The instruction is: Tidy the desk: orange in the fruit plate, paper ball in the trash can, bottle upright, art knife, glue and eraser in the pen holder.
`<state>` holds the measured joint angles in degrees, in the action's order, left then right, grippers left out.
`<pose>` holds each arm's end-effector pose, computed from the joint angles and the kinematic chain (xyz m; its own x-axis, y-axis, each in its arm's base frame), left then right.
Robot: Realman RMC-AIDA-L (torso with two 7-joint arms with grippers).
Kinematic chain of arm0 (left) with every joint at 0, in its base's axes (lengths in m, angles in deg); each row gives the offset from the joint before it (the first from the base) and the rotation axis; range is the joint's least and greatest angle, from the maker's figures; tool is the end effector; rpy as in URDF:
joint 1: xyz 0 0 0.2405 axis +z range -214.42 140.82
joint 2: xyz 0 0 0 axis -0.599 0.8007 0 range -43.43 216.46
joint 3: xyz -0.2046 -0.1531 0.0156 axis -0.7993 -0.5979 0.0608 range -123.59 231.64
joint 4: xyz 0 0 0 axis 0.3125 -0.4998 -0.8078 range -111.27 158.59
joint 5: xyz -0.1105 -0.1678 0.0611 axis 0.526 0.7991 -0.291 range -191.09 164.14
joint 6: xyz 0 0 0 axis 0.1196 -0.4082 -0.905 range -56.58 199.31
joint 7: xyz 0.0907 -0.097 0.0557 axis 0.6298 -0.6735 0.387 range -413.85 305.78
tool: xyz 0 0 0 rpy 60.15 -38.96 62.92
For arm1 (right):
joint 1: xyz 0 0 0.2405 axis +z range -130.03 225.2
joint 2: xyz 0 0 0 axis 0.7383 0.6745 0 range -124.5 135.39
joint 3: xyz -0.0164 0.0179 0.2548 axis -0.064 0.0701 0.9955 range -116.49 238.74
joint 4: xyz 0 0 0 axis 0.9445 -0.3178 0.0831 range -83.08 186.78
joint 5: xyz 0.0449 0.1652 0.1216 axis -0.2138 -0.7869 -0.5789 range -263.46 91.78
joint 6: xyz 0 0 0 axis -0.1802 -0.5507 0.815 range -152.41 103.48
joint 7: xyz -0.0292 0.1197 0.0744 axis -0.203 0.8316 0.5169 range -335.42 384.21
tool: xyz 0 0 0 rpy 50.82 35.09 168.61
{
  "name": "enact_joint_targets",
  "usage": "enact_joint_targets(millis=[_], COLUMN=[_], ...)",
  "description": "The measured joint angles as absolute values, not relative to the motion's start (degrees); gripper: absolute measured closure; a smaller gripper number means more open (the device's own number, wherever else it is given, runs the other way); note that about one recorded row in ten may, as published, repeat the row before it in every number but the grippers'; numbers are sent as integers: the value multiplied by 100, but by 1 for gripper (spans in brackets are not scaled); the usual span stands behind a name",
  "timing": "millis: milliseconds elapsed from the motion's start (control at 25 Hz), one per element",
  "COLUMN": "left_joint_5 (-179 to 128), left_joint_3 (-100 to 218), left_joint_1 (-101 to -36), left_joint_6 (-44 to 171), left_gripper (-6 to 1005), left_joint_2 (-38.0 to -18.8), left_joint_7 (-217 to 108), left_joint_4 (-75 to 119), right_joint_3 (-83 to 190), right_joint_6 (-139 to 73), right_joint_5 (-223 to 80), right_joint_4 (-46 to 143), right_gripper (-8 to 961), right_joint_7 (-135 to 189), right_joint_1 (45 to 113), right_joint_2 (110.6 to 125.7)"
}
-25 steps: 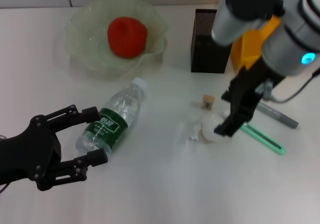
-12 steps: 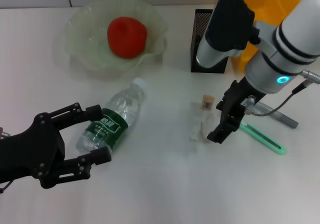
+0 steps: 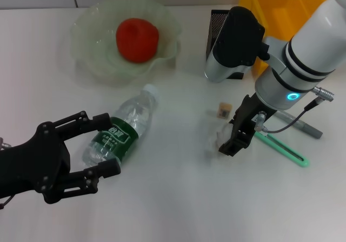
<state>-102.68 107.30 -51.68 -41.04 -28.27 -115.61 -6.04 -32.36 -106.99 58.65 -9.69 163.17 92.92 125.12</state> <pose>-0.2813 0.2221 0.0228 0.6043 0.1704 0.7784 0.2834 -0.9589 -0.0101 0.1536 0.3550 -0.0704 0.8175 -0.3754 0.4367 -0.2968 -0.9245 -0.2392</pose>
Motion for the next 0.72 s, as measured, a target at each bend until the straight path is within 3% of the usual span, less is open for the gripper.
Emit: enact_joint_targets(millis=[280,520,720], left_joint_5=[-10268,-10268,-10268], left_joint_3=[10718,10721,10726], left_joint_1=[-5119,-5106,-5122], left_joint_6=[-4104,-4104,-4104], left_gripper=[201,202,202], left_joint_2=[-2826,-2826,-2839], left_joint_7=[-11506,-11497,-11494], left_joint_4=[-597,-587,-586], right_joint_3=[-2967,-1067,-93], right_joint_6=[-11381,-12444,-11273], right_joint_5=[5896,6454,7710], right_joint_4=[-1784,-3736,-3759], right_gripper=[347,369,368], right_joint_7=[16384,16371,16502], right_joint_1=[9173,9171,9371], right_joint_2=[12488,12468,12455])
